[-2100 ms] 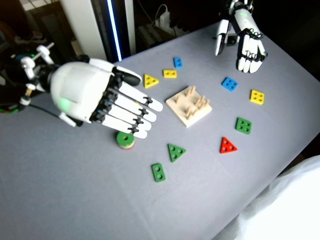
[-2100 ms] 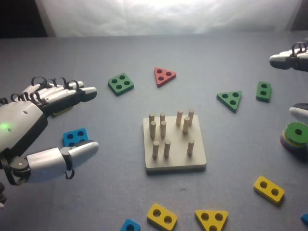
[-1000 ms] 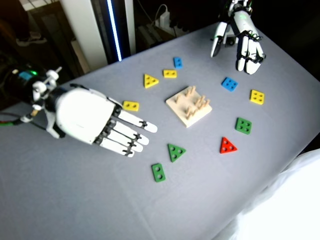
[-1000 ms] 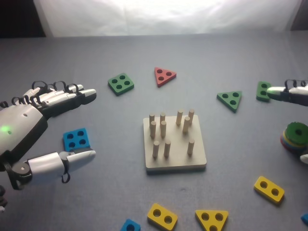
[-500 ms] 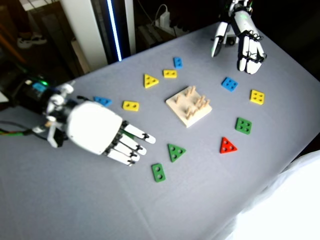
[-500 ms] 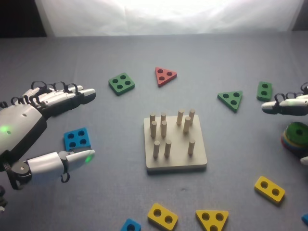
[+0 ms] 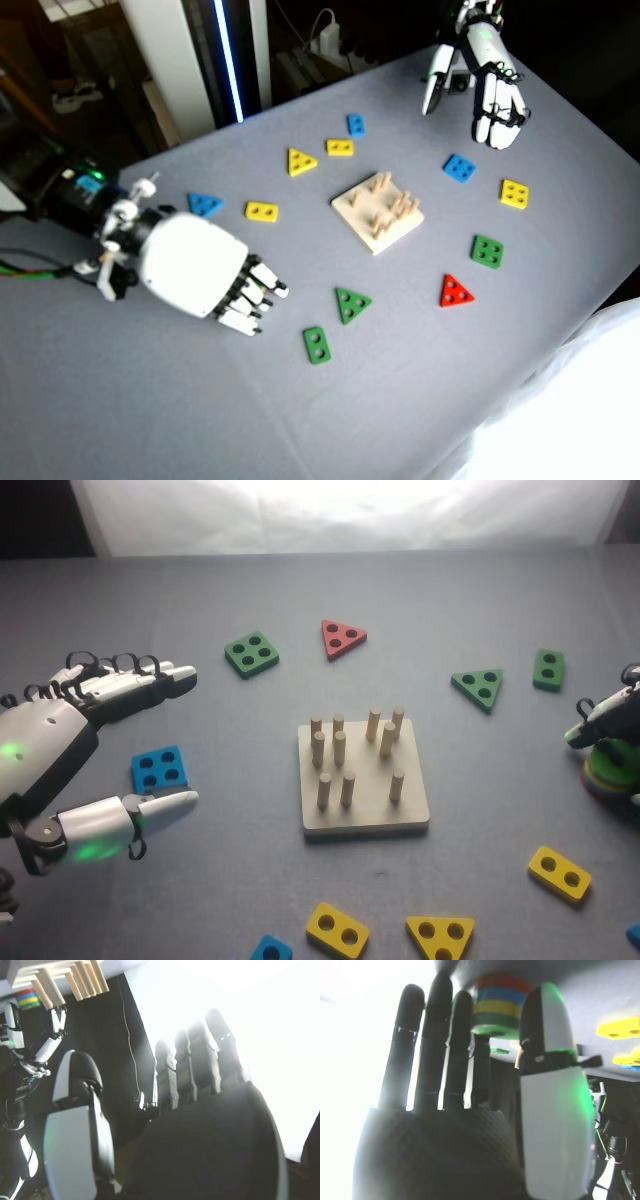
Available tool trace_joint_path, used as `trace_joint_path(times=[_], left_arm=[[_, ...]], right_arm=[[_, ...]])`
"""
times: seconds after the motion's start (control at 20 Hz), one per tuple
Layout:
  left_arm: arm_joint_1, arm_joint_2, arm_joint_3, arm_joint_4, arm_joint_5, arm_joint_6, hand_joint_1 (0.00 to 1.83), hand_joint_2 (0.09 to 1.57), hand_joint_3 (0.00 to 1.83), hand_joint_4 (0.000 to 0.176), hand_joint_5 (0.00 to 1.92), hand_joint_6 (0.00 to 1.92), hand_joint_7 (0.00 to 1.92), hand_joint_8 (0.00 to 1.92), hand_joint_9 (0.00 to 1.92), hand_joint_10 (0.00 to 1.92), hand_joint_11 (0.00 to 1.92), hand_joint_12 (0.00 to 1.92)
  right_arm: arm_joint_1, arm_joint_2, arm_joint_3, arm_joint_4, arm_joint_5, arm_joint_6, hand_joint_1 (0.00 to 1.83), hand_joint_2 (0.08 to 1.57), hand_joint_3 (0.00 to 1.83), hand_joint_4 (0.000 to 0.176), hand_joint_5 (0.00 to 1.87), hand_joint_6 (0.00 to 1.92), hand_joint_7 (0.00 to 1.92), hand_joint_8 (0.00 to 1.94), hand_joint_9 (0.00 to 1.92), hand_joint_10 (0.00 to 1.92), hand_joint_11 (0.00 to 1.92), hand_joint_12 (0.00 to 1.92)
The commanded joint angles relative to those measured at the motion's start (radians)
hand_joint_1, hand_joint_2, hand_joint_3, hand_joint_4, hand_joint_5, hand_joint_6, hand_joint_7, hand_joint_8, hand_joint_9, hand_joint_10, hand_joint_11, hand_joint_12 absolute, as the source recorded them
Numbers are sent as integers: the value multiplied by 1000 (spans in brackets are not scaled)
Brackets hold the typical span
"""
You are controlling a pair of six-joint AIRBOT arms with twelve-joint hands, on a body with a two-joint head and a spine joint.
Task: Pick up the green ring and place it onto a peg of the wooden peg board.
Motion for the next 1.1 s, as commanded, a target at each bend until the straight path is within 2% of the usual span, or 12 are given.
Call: trace_joint_path(times=[0.0, 0.05, 0.1, 0.2, 0.45, 0.65, 0.7, 0.75, 0.85, 0.95, 1.0, 1.05], left_arm=[[-5, -6, 2, 16, -127, -7, 786, 1101, 0, 36, 390, 1, 330, 1, 316, 4, 0, 864], [-4, -6, 2, 16, -127, -7, 786, 1101, 0, 36, 390, 1, 330, 1, 316, 4, 0, 864], [-3, -7, 2, 15, -127, -8, 793, 1097, 0, 34, 392, 1, 331, 2, 319, 4, 0, 873], [0, -7, 2, 14, -128, -10, 785, 1099, 0, 34, 394, 1, 335, 2, 322, 4, 0, 875], [1, -6, 2, 13, -130, -12, 775, 1097, 0, 44, 388, 0, 333, 2, 320, 2, 0, 867], [3, -6, 2, 13, -130, -14, 783, 1095, 0, 42, 386, 0, 332, 1, 320, 2, 0, 862], [3, -6, 2, 13, -131, -14, 778, 1095, 0, 41, 385, 0, 330, 0, 317, 1, 0, 863], [3, -6, 2, 13, -131, -14, 781, 1094, 0, 41, 386, 1, 329, 0, 316, 0, 0, 864], [3, -6, 2, 12, -131, -14, 781, 1100, 2, 39, 382, 0, 325, 0, 314, 0, 0, 884], [4, -6, 2, 10, -130, -14, 781, 1093, 0, 50, 388, 2, 328, 2, 318, 2, 0, 885], [6, -7, 1, 8, -132, -14, 779, 1092, 0, 38, 393, 4, 328, 1, 318, 2, 0, 886], [10, -7, 0, 6, -133, -14, 765, 1097, 0, 31, 389, 2, 328, 1, 323, 2, 0, 905]], right_arm=[[12, -4, 4, 14, 74, 2, 1355, 1080, 0, 0, 775, 1, 1022, 940, 1028, 134, 437, 1111], [12, -4, 4, 14, 74, 2, 1355, 1080, 0, 0, 775, 1, 1022, 940, 1028, 134, 437, 1111], [15, -5, 4, 13, 74, 2, 1166, 996, 0, 0, 749, 3, 941, 479, 1029, 108, 454, 1054], [19, -6, 3, 12, 74, 2, 1121, 950, 0, 0, 718, 1, 1004, 167, 1044, 78, 479, 1144], [24, -6, -1, 4, 74, 2, 1103, 908, 0, 0, 677, 0, 1010, 78, 1045, 72, 508, 1201], [26, -7, -4, -3, 74, 2, 1137, 947, 1, 0, 814, 14, 1003, 24, 1102, 85, 642, 1238], [27, -8, -4, -4, 74, 2, 1248, 1056, 0, 0, 1024, 504, 1088, 828, 984, 985, 806, 1534], [28, -8, -4, -7, 74, 2, 1266, 1080, 0, 0, 1035, 635, 1065, 1038, 958, 1257, 855, 1666], [30, -10, -4, -11, 74, 2, 1183, 1042, 0, 0, 1142, 685, 944, 1018, 899, 1495, 837, 1818], [31, -12, -5, -13, 74, 2, 1251, 1055, 0, 0, 1167, 584, 1062, 999, 935, 1404, 849, 1724], [32, -14, -6, -13, 75, 2, 1251, 1048, 0, 2, 1157, 625, 1100, 921, 965, 1339, 875, 1676], [33, -15, -7, -13, 83, 2, 1241, 1059, 1, 22, 1135, 689, 1062, 962, 903, 1331, 787, 1698]])
